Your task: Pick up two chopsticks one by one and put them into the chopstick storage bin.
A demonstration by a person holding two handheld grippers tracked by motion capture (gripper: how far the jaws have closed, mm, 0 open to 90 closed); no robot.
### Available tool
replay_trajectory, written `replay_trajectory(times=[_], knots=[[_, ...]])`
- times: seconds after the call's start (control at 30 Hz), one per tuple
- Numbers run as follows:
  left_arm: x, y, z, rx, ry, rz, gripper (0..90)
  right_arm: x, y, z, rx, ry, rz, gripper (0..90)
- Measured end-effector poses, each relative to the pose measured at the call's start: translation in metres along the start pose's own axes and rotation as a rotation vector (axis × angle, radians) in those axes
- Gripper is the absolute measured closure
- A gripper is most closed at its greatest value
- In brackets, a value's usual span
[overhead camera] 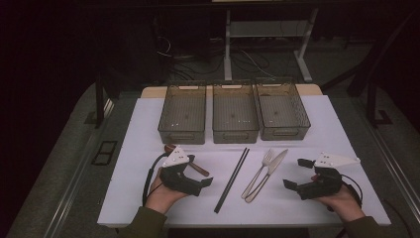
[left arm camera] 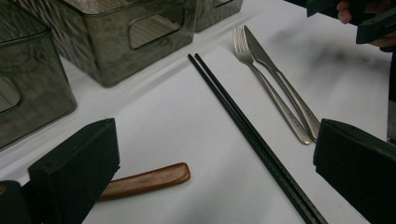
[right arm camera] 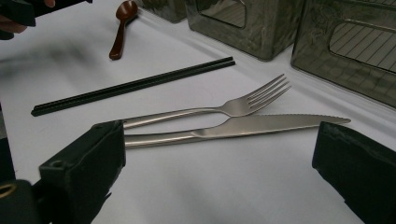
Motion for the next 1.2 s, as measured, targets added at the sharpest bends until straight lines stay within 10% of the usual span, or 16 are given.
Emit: replay_trajectory(times=[0.37,1.2], knots=[[-0.004,-0.009,0.009,0.015,0.005,0.007,8.2,0.000,0.000,0.000,-0.001,0.001,0.000,2.2],[0.003,-0.037,0.048,0.092,0.114,0.001,61.1,0.000,-0.001,0.001,0.004,-0.001,0.004,2.2]])
Point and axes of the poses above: each handheld gripper's, and its own axes: z roughly forward along the jaws, x roughly out of its underside, y roughly to its left, the point moved 9 cm from there along z, roughly forward along the jaws, and after that the axes turned 15 degrees about z, right-handed, at the moved point
